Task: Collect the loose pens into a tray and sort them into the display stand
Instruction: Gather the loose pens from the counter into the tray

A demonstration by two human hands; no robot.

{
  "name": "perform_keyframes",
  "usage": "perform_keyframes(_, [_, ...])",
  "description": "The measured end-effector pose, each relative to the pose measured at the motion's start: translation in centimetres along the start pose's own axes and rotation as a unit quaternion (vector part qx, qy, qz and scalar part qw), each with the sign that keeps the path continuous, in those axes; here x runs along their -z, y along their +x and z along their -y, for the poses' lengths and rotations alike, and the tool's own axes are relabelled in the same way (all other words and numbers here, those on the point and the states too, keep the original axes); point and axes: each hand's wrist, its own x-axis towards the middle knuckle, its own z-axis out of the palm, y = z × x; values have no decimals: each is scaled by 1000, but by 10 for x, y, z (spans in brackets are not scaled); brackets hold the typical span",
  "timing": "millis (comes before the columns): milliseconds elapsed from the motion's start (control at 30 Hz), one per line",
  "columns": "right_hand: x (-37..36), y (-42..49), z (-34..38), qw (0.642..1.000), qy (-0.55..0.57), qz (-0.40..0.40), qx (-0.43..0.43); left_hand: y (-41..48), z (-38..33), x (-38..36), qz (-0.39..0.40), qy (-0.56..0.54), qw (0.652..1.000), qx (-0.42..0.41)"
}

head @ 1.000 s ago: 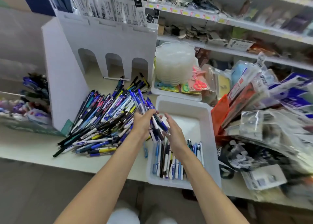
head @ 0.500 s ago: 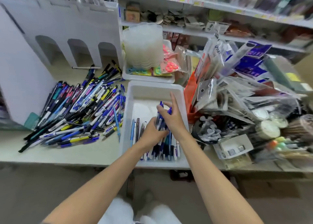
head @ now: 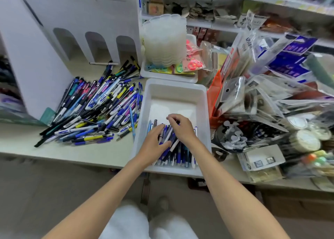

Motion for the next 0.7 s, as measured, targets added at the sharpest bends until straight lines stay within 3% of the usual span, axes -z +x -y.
perform_keyframes(100, [-2, -2, 2, 999, 32, 24, -4, 0, 6, 0, -7, -16, 1000, 19])
perform_keyframes(233, [9, -6, -12, 1000, 2, -27, -12, 2, 8, 0, -10, -23, 999, 34])
perform_keyframes(367, [1, -16, -20, 1000, -17, 10, -19, 4, 7, -3, -62, -37, 996, 45])
perform_keyframes(500, [7, -32, -21, 994, 11, -106, -10, 6, 6, -3, -50, -38, 997, 34])
perform_keyframes(633, [15, -48, -44, 992, -127, -11, -3, 6, 12, 1, -37, -37, 998, 41])
perform_keyframes(700, [7, -45, -49, 985, -173, -2, 14, 4, 15, 2, -34, -32, 998, 38])
